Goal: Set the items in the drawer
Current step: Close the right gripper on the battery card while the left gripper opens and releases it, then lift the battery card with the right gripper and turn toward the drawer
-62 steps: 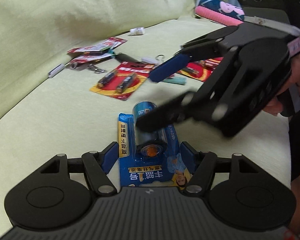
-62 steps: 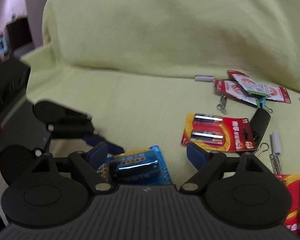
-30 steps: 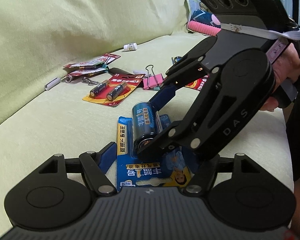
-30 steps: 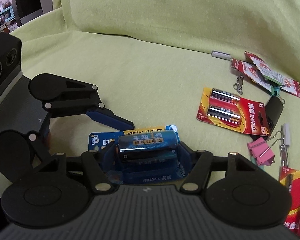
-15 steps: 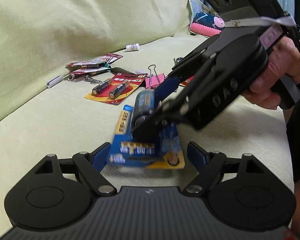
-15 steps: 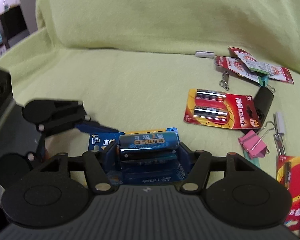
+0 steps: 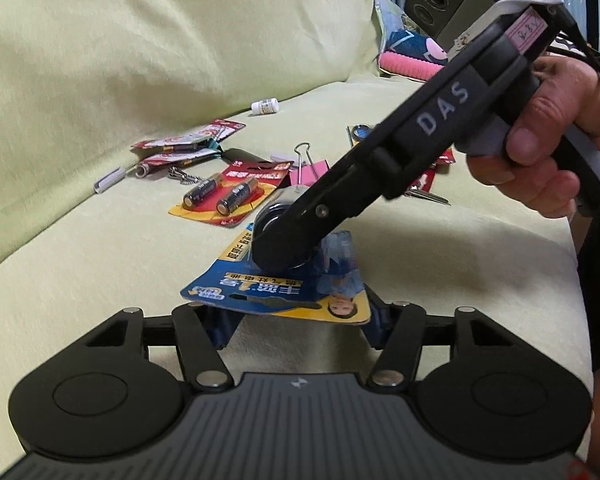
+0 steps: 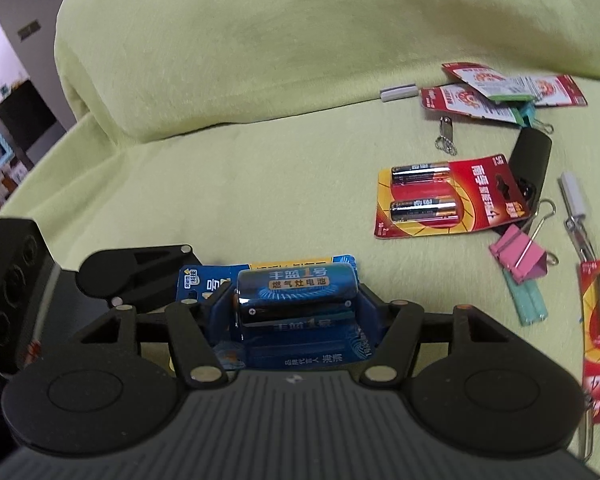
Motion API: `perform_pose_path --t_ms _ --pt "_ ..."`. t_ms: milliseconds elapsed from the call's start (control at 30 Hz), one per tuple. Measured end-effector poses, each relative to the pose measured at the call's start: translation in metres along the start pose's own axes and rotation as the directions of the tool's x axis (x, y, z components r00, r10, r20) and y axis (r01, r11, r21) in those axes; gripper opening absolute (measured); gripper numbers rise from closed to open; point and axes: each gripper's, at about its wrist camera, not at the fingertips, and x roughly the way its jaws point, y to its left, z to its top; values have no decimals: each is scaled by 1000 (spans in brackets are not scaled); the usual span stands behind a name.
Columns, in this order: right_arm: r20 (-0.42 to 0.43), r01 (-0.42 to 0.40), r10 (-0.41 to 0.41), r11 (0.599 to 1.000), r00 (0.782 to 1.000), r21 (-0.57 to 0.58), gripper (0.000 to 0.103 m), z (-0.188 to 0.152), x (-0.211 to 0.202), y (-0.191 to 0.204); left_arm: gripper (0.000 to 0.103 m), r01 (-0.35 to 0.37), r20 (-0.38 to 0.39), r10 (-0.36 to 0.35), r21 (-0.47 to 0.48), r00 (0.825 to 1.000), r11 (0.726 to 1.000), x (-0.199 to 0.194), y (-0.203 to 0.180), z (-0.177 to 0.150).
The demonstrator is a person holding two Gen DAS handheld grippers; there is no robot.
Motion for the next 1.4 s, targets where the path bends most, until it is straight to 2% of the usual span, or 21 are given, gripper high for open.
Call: perform_pose_path --t_ms 233,467,633,733,833,933,1033,1200,1400 --pt "18 -59 58 997 998 50 60 -1 -13 1 61 -36 60 37 -20 997 999 -2 -1 6" --pt "57 -51 48 998 997 43 60 -4 -29 6 61 -10 104 14 -35 994 999 -4 -10 21" --pt "136 -17 14 1000 991 21 60 -13 -51 8 61 25 125 -19 -49 992 998 -3 -18 35" --pt "204 45 -39 999 978 -27 60 -22 -67 15 61 72 141 -59 -89 988 993 -2 -21 44" --pt "242 73 -61 997 968 -38 60 -30 -82 16 61 107 158 -90 -104 983 989 -1 -28 50" --pt "253 69 -65 998 965 -6 60 -37 -95 11 60 113 159 -99 -81 982 990 1 -41 55" --pt "275 71 -75 997 959 25 60 -45 -112 9 47 108 162 -102 -33 982 994 1 -59 60" --pt "335 102 -106 994 936 29 60 -64 -149 24 47 70 209 -77 39 975 997 -11 -96 69" --pt "383 148 -163 987 909 69 60 -106 -197 42 47 3 246 -36 135 969 991 -29 -155 73"
